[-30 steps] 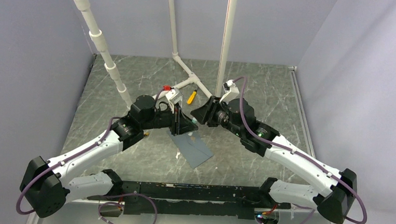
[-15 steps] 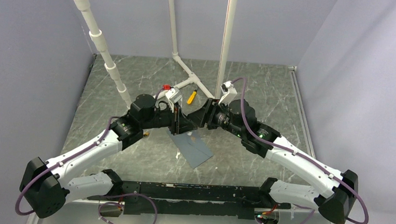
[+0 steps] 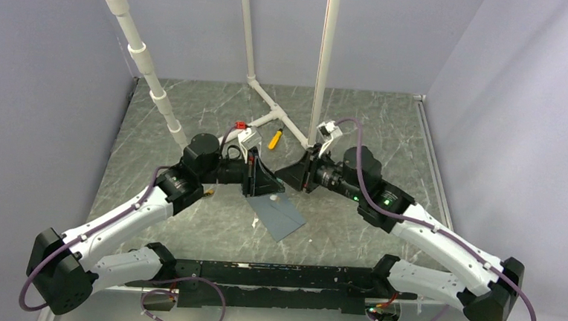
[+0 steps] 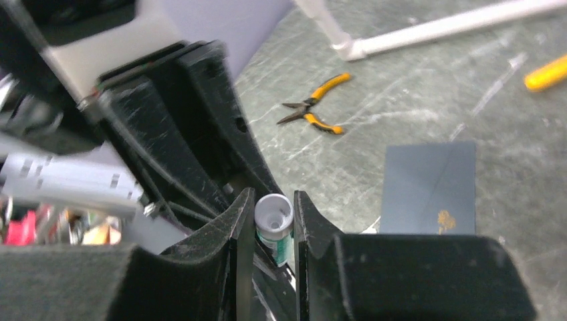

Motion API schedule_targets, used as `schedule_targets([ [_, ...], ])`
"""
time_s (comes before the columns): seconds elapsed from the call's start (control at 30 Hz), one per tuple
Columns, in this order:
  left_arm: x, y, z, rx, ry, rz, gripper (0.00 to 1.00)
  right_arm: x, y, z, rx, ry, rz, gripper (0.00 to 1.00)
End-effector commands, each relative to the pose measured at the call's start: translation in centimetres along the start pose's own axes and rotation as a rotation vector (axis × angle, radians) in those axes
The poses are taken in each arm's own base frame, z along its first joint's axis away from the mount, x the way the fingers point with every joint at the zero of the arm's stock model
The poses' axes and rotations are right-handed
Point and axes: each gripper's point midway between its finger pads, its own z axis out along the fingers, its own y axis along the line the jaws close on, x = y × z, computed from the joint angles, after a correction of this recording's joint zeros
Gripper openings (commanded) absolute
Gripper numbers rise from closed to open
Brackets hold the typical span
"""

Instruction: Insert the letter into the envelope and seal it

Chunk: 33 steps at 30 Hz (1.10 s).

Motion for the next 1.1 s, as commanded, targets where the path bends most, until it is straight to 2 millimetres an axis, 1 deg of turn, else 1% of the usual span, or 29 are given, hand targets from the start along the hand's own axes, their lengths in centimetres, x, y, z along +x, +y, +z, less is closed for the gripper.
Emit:
schedule_targets([
  [0.0, -2.1, -6.3, -1.4, 0.293, 0.003, 0.145, 0.02, -0.3, 6.7, -4.1, -0.448, -0.016, -0.375, 0.0],
  [0.03, -2.1, -7.1, -1.6, 0.342, 0.008, 0.166, 0.02, 0.7, 8.0, -5.2, -0.562, -0.002, -0.446, 0.0],
  [0.07, -2.1, -8.0, -1.9, 0.394, 0.011, 0.186, 0.02, 2.2, 9.7, -7.1, -0.726, 0.035, -0.512, 0.0],
  [0.1, -2.1, -8.8, -2.2, 0.438, 0.009, 0.207, 0.02, 2.9, 10.5, -8.3, -0.82, 0.046, -0.565, 0.0],
  [0.13, -2.0, -9.5, -2.5, 0.482, 0.007, 0.231, 0.02, 3.2, 11.2, -9.3, -0.886, 0.056, -0.6, 0.0],
  [0.17, -2.0, -10.1, -2.8, 0.518, 0.003, 0.256, 0.02, 3.4, 11.7, -10.0, -0.937, 0.074, -0.626, 0.0],
  [0.23, -1.8, -10.7, -3.2, 0.556, 0.007, 0.284, 0.02, 3.9, 12.3, -11.0, -1.019, 0.119, -0.673, 0.0],
  [0.3, -1.9, -10.7, -3.1, 0.551, 0.015, 0.288, 0.02, 3.9, 12.2, -10.9, -1.012, 0.141, -0.676, 0.0],
  [0.37, -2.0, -10.3, -2.9, 0.528, 0.014, 0.284, 0.03, 3.0, 11.8, -9.7, -0.921, 0.128, -0.65, 0.0],
  [0.4, -2.2, -10.1, -2.7, 0.509, 0.007, 0.281, 0.03, 2.1, 11.5, -8.7, -0.844, 0.109, -0.616, 0.07],
  [0.43, -2.5, -9.6, -2.5, 0.474, -0.006, 0.279, 0.02, 1.0, 10.9, -7.5, -0.742, 0.08, -0.557, 0.3],
  [0.47, -2.8, -9.2, -2.2, 0.437, -0.017, 0.275, 0.02, -0.3, 10.1, -6.4, -0.637, 0.048, -0.489, 0.48],
  [0.5, -3.1, -8.4, -1.9, 0.386, -0.031, 0.268, 0.02, -1.6, 9.0, -5.3, -0.514, 0.011, -0.41, 0.6],
  [0.53, -3.3, -7.7, -1.7, 0.333, -0.037, 0.257, 0.02, -2.7, 7.8, -4.3, -0.403, -0.016, -0.333, 0.66],
  [0.6, -4.0, -6.0, -1.2, 0.225, -0.07, 0.244, 0.02, -5.0, 4.2, -2.9, -0.137, -0.104, -0.172, 0.73],
  [0.63, -4.3, -5.3, -1.1, 0.181, -0.086, 0.238, 0.02, -5.1, 3.2, -2.6, -0.084, -0.121, -0.118, 0.74],
  [0.67, -4.6, -4.6, -1.0, 0.137, -0.103, 0.232, 0.03, -5.0, 2.8, -2.3, -0.069, -0.133, -0.091, 0.75],
  [0.77, -5.3, -2.8, -0.7, 0.036, -0.135, 0.21, 0.02, -4.6, 2.2, -1.4, -0.057, -0.151, -0.054, 0.76],
  [0.83, -5.4, -2.1, -0.5, 0.002, -0.137, 0.198, 0.03, -4.4, 1.4, -0.8, -0.009, -0.142, -0.028, 0.75],
  [0.93, -5.4, -1.4, -0.2, -0.026, -0.141, 0.181, 0.02, -4.4, 0.8, -0.3, 0.014, -0.152, 0.001, 0.59],
  [1.0, -5.4, -1.0, -0.2, -0.045, -0.149, 0.172, 0.02, -4.3, 0.6, -0.2, 0.026, -0.151, 0.02, 0.46],
  [1.07, -5.4, -0.6, -0.2, -0.063, -0.157, 0.161, 0.02, -4.1, 0.5, 0.0, 0.033, -0.141, 0.026, 0.38],
])
